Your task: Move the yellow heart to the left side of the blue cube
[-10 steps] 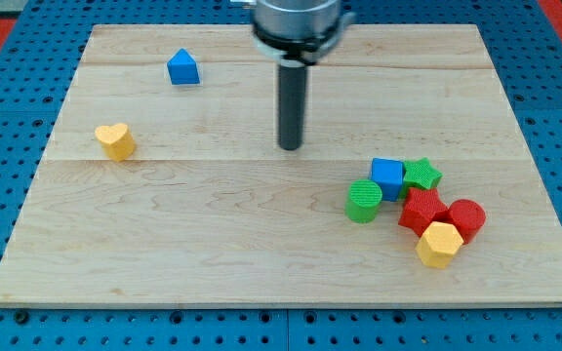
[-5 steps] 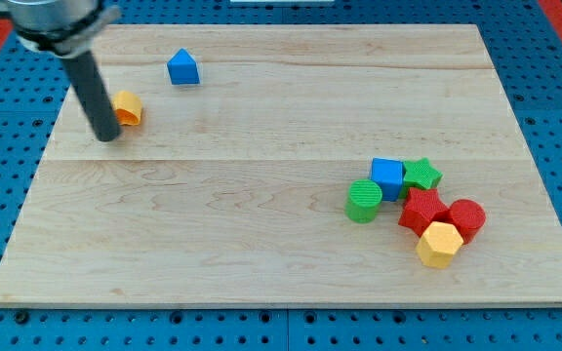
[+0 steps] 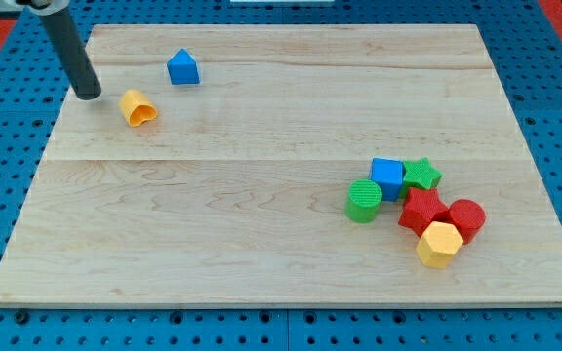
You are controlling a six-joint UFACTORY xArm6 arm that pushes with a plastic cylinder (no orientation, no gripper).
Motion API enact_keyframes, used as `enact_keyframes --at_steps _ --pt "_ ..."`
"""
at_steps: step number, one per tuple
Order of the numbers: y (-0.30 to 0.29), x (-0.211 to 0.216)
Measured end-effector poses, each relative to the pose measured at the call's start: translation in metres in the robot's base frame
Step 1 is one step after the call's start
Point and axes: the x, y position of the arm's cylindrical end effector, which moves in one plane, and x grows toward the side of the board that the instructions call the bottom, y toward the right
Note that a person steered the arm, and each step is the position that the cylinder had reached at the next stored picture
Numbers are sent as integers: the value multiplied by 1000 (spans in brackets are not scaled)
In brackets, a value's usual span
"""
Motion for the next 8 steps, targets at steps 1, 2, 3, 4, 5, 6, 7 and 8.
enact_keyframes --at_steps 1,2,3,4,5,6,7,8 --pt "46 39" --pt "90 53" --pt "46 28" --pt "62 2" --pt "112 41" --pt "173 92" --pt "170 73" --pt "186 43"
